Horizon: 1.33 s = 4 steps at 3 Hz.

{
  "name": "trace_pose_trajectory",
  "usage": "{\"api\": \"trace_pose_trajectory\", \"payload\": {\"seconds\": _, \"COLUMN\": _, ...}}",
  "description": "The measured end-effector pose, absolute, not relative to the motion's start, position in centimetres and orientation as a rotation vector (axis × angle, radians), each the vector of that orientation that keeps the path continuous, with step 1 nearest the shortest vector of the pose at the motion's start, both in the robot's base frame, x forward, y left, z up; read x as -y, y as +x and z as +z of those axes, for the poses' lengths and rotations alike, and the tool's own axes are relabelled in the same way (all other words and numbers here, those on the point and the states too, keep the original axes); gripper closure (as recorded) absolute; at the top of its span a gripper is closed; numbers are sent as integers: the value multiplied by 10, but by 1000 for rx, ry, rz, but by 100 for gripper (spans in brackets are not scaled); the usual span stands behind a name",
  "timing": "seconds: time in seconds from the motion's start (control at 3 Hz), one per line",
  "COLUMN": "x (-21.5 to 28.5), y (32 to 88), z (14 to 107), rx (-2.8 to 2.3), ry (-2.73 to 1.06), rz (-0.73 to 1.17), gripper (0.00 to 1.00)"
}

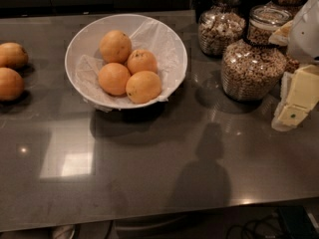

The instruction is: Pick orange from white bowl

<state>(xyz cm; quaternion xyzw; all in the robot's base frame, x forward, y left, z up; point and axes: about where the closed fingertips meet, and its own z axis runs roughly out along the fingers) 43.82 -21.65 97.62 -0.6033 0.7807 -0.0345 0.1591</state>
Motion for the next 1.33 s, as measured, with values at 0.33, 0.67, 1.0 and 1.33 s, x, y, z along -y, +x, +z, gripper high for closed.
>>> {"api": "trace_pose_trajectory", "payload": {"seconds": 0.33, "x": 206, "y": 441, "z": 972, "rx": -2212, "ry": -1718, "rz": -113, "gripper": 0}}
{"api": "trace_pose_trajectory", "payload": {"seconds": 0.67, "x": 176, "y": 453, "z": 967, "rx": -2129, "ry": -1720, "rz": -99, "gripper": 0}}
{"api": "trace_pose_trajectory", "payload": {"seconds": 1.0, "x": 146, "y": 462, "z": 977, "rx": -2020, "ry": -1724, "rz": -110, "gripper": 0}}
{"api": "trace_pose_trajectory", "payload": {"seconds": 1.33, "x": 146, "y": 462, "z": 977, "rx": -2020, "ry": -1724, "rz": -110, "gripper": 0}}
